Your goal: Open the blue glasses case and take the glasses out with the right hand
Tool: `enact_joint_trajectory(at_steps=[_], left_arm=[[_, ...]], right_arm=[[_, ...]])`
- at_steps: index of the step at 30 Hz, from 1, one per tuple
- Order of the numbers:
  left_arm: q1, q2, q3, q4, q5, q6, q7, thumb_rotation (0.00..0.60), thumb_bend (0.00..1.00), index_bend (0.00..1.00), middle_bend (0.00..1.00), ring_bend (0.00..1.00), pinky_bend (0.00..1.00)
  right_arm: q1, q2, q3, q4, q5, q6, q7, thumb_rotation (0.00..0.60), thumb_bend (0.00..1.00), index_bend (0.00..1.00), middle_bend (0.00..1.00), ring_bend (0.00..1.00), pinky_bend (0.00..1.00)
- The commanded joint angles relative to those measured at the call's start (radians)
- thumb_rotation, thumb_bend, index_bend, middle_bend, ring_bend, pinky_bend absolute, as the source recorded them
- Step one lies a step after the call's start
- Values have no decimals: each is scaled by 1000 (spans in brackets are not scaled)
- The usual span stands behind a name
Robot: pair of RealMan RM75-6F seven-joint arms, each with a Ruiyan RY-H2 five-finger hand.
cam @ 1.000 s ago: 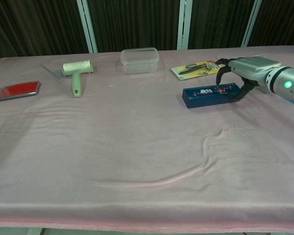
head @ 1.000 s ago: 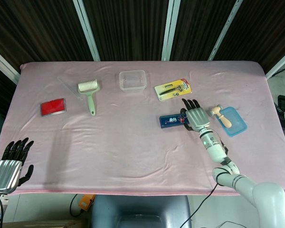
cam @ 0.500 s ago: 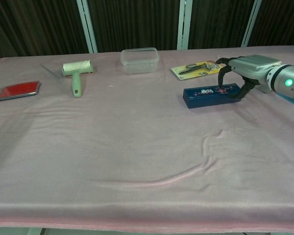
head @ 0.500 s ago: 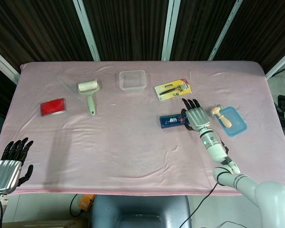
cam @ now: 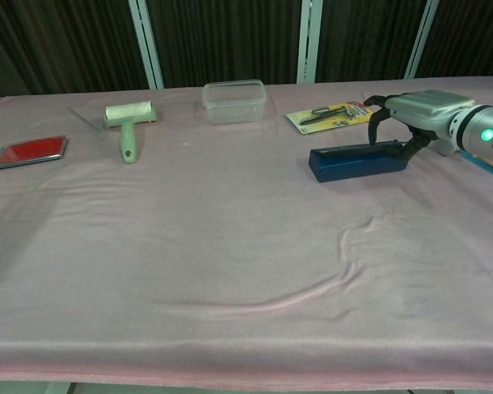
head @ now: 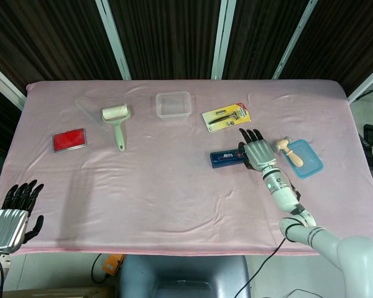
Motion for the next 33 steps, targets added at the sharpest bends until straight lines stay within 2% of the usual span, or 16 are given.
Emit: enact_joint_trajectory(at_steps=[1, 15, 21, 26, 30, 33], left_arm=[[0, 0, 0, 0, -1, 0, 0, 600, 433, 0, 0, 0, 25], [-7, -2, -3, -3, -20, -22, 7, 600, 434, 0, 0, 0, 28], [-8, -3, -6, -6, -29, -28, 13, 600, 434, 0, 0, 0, 30], [-11, -4, -11, -3, -40, -34, 12, 600, 434, 0, 0, 0, 31], [-15, -5, -14, -1, -46, -40, 11, 600, 434, 0, 0, 0, 31], [-16, -5, -11, -3, -42, -40, 10, 600, 435, 0, 0, 0, 32]], right_arm=[[2, 0, 2, -2, 1, 7, -3, 600, 620, 547, 56, 7, 0], [75, -45, 72, 12, 84, -6, -118, 600, 619, 521, 55, 9, 0], [130, -114, 106, 108, 146, -54, -169, 600, 619, 510, 55, 9, 0], [158, -150, 116, 177, 158, -65, -172, 600, 619, 450, 55, 9, 0], [149, -124, 109, 150, 130, -36, -124, 600, 593, 405, 56, 9, 0], [109, -65, 83, 59, 73, 26, -58, 600, 567, 367, 56, 9, 0]])
